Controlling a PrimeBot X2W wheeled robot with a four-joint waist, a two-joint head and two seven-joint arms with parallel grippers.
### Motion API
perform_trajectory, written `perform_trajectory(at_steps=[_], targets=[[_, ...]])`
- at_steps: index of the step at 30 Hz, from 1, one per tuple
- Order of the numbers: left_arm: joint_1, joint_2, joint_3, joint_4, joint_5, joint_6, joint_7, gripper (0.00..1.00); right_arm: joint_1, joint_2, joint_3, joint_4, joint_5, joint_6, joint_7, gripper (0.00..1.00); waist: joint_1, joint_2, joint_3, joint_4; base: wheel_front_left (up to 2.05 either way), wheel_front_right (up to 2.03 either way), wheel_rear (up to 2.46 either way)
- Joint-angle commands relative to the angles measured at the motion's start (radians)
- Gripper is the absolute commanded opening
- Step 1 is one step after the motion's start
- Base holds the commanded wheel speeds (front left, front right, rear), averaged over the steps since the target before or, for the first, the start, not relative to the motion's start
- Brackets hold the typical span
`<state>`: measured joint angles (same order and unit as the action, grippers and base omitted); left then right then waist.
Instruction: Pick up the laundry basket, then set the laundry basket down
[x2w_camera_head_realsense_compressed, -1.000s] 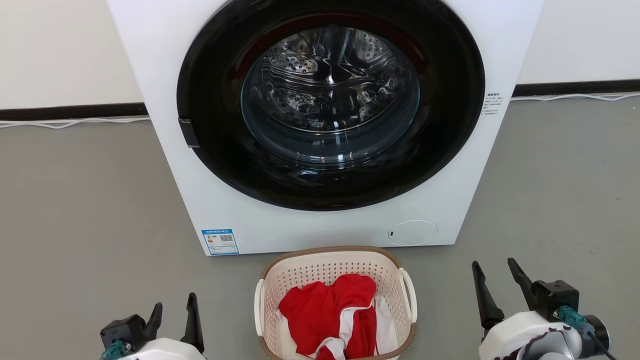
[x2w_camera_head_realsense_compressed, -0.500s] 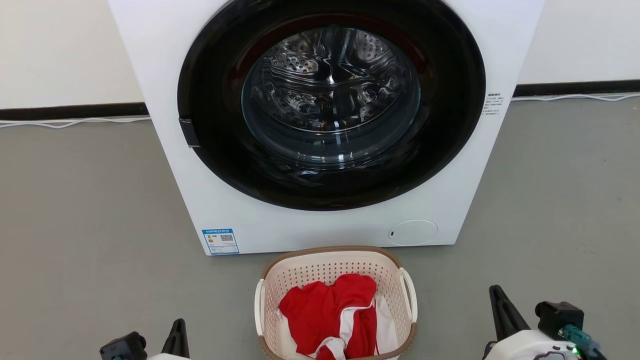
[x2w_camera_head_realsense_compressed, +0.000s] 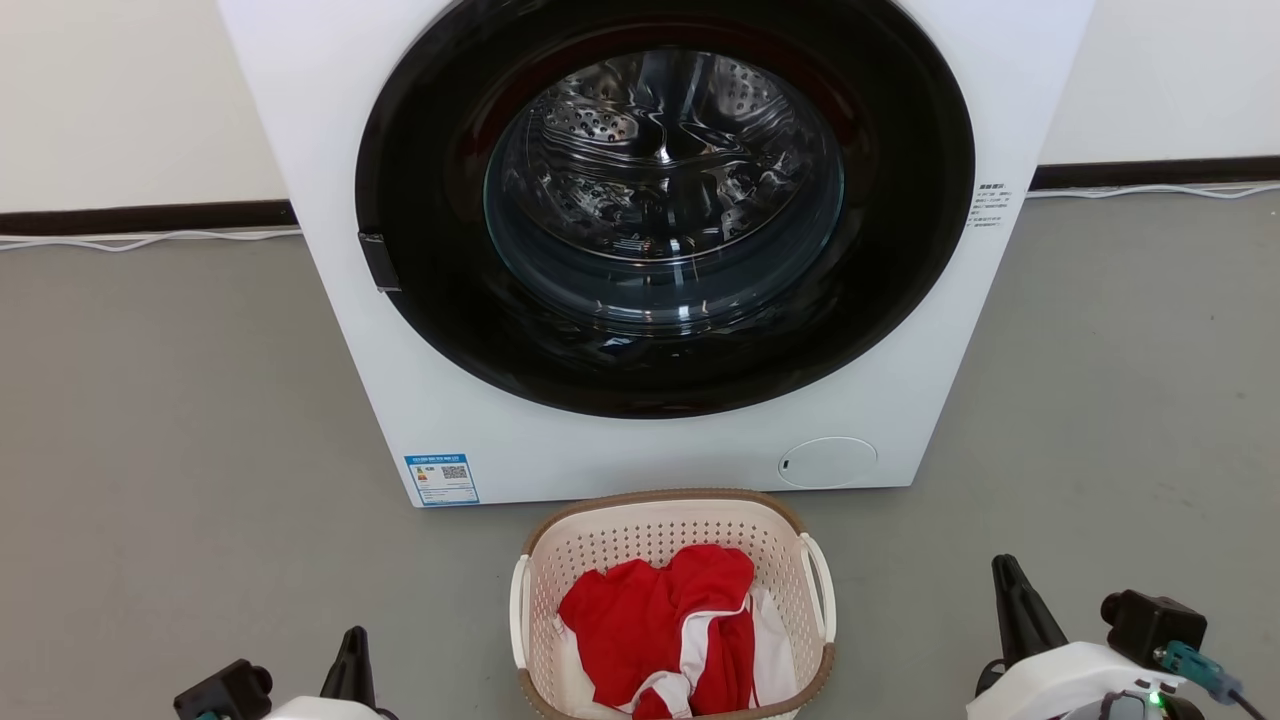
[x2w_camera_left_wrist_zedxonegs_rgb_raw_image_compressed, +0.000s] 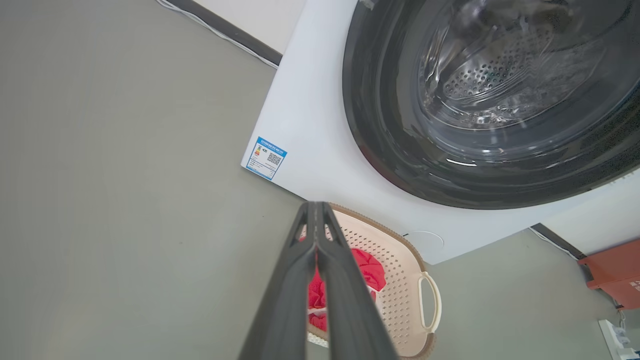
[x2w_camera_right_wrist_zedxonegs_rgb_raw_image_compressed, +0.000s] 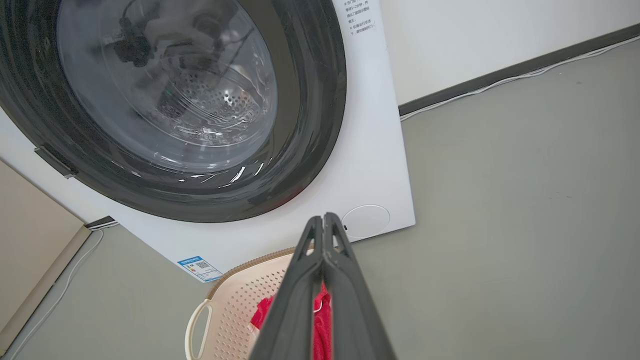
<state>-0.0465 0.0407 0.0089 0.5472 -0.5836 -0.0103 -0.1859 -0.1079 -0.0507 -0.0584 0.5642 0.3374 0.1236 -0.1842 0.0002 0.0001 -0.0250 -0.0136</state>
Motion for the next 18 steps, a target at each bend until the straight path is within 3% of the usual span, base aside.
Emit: perform_trajectory(at_steps=[1,18], targets=[[-0.035,0.01,0.013,-0.035,-0.034,-0.009,0.006,0.0,-0.029,-0.006,0.001,-0.035,0.037,0.001,0.009,0.0,-0.0002,-0.0001,0.0,0.0,0.0,0.0,0.0],[-0.039,0.01,0.028,-0.08,-0.202,-0.028,0.056,0.0,-0.024,-0.005,-0.009,-0.084,0.247,0.002,0.058,0.0,-0.0002,-0.0001,0.005,0.003,0.0,0.0,0.0]])
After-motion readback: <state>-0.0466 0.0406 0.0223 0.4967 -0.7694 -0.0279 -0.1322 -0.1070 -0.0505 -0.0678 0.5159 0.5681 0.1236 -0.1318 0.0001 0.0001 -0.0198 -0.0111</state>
